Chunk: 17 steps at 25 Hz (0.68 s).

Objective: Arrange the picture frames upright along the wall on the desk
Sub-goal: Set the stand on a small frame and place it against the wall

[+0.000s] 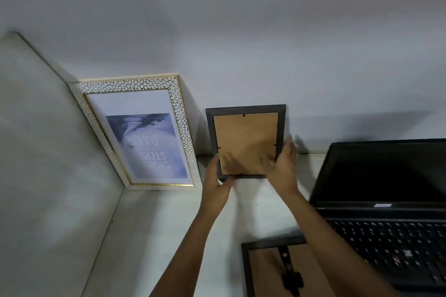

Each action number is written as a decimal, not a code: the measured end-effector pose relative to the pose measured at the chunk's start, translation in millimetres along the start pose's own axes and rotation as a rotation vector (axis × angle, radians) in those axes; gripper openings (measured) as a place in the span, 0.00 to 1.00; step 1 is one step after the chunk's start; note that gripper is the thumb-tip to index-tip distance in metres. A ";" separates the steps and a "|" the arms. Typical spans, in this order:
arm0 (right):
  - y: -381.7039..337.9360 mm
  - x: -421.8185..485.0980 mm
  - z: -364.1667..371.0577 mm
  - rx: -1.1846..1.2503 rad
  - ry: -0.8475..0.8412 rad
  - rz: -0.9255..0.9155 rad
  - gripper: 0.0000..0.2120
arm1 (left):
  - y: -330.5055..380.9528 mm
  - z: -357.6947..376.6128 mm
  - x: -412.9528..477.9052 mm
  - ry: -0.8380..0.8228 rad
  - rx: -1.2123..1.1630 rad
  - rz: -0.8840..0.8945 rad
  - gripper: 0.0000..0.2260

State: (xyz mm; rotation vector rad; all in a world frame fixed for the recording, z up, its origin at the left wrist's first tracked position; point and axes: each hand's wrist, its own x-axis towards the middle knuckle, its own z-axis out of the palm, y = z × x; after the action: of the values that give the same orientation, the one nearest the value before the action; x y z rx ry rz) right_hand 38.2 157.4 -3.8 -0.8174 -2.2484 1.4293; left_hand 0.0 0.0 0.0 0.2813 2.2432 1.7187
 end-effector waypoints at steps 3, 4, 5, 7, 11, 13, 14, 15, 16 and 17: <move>-0.1 28.5 4.9 0.102 0.078 0.139 0.33 | -7.8 -4.1 -3.8 -0.009 0.071 0.029 0.28; -0.5 32.9 2.8 0.136 0.061 0.180 0.27 | -8.6 -6.0 -9.4 -0.019 0.083 0.016 0.28; 4.5 33.8 0.9 0.138 0.045 0.180 0.22 | -11.6 -6.7 -14.7 -0.020 0.084 0.002 0.29; 1.1 18.5 -5.8 0.094 0.031 0.125 0.13 | -10.2 -8.4 -29.5 -0.036 0.070 -0.007 0.32; -43.0 -40.9 -14.3 0.099 0.062 -0.005 0.15 | 7.3 2.8 -64.6 -0.142 0.126 0.103 0.41; -72.5 -75.8 -22.0 0.222 0.069 0.000 0.12 | 27.0 11.3 -88.7 -0.208 0.136 0.146 0.48; -84.9 -92.0 -28.0 0.269 0.055 0.006 0.11 | 41.4 14.7 -102.4 -0.228 0.125 0.138 0.49; -96.7 -109.0 -36.2 0.309 0.037 0.003 0.11 | 56.3 15.4 -118.1 -0.242 0.075 0.122 0.48; -108.5 -126.2 -46.3 0.350 0.021 -0.019 0.10 | 72.3 14.2 -133.4 -0.257 0.014 0.119 0.45; -119.8 -143.2 -57.3 0.392 0.007 -0.051 0.09 | 82.3 12.9 -146.0 -0.280 -0.065 0.158 0.41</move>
State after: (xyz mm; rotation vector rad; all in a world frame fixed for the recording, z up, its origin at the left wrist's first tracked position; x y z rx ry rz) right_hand 147.8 67.6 130.6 -0.6292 -1.8760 1.7582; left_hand 138.9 -15.2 93.5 0.6571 2.0048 1.7040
